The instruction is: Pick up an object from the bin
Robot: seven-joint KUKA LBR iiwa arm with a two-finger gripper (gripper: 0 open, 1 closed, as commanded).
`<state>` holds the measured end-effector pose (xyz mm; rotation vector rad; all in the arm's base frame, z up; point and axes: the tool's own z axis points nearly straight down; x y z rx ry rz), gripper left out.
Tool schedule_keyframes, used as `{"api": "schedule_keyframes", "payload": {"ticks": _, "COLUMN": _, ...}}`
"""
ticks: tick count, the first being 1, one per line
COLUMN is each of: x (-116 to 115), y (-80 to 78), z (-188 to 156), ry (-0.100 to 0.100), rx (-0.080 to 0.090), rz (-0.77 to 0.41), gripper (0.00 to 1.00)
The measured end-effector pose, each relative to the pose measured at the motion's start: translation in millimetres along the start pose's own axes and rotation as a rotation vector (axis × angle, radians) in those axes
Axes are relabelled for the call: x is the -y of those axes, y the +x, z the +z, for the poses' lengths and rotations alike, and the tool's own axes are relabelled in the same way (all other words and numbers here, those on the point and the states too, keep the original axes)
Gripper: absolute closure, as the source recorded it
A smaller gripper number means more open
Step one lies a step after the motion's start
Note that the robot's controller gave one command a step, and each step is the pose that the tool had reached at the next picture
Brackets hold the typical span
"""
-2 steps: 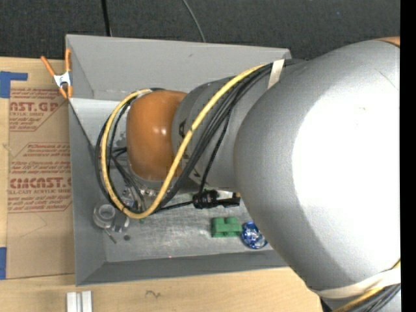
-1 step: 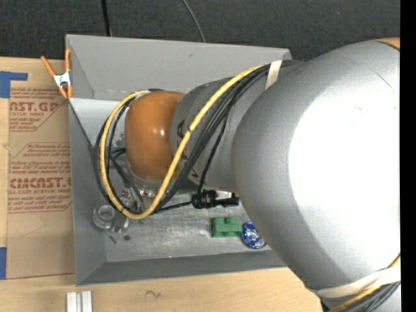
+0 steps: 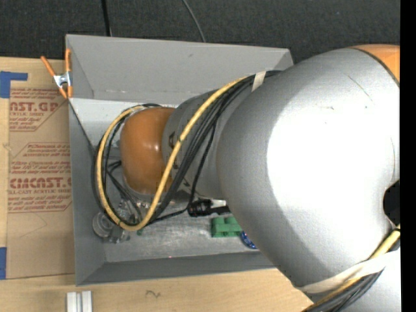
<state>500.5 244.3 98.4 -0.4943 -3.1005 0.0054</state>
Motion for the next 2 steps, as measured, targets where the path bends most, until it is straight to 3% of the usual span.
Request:
{"api": "schedule_keyframes", "payload": {"ticks": 1, "x": 8.3, "y": 2.5, "z": -100.7, "ry": -0.009, "rx": 0.007, "rz": -0.007, "gripper": 1.0}}
{"api": "schedule_keyframes", "payload": {"ticks": 2, "x": 17.2, "y": -20.1, "z": -140.2, "ry": -0.007, "rx": 0.006, "rz": 0.001, "gripper": 1.0}}
